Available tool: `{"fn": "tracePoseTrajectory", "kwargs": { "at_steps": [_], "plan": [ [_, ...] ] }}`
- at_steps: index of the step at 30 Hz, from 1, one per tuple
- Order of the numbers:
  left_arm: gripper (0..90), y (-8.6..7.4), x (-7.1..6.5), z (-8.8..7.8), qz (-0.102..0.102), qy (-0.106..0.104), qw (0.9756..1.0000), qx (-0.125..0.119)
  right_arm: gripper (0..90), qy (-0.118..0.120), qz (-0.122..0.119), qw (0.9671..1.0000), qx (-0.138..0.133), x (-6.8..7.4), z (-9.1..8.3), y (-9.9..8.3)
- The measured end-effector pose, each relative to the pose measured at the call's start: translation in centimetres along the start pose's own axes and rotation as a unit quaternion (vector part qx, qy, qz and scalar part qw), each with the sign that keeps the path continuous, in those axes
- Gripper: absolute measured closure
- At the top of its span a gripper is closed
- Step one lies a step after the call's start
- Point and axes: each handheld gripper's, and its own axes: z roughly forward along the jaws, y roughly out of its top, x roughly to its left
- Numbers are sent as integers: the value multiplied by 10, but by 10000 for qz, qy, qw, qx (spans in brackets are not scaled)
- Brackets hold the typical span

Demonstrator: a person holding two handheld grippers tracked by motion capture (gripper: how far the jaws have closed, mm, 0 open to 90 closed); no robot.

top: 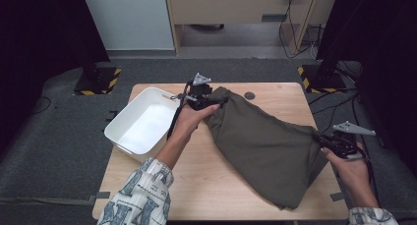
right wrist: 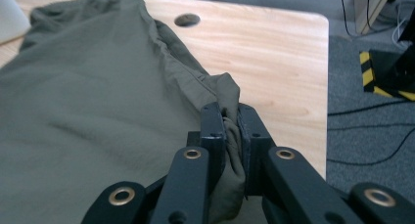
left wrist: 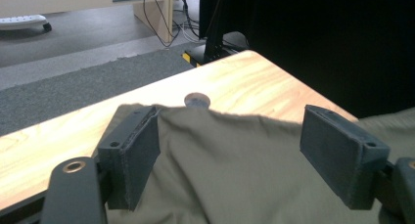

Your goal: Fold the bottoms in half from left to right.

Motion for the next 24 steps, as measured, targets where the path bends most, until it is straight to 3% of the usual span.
{"fn": "tracePoseTrajectory", "kwargs": {
  "at_steps": [4,9,11,14,19,24],
  "plan": [
    [216,-12,-2,-9,10,-46,10000,1,824,-107,51,9999,112,-8,7,-9],
    [217,-40,-4,-23,7,-100,9999,59,792,-186,180,9994,244,-18,16,-19],
    [217,-49,-5,-27,0,-113,9999,92,726,-261,277,9989,275,-22,19,-23],
    [215,-63,-7,-34,200,-61,9996,177,563,-362,454,9978,318,-25,22,-27],
    [215,-81,-8,-42,218,-41,9994,273,471,-327,507,9979,236,-25,21,-26],
    [213,-98,-9,-45,215,-13,9993,305,451,-177,401,9989,178,-16,27,-20]
  ]
}}
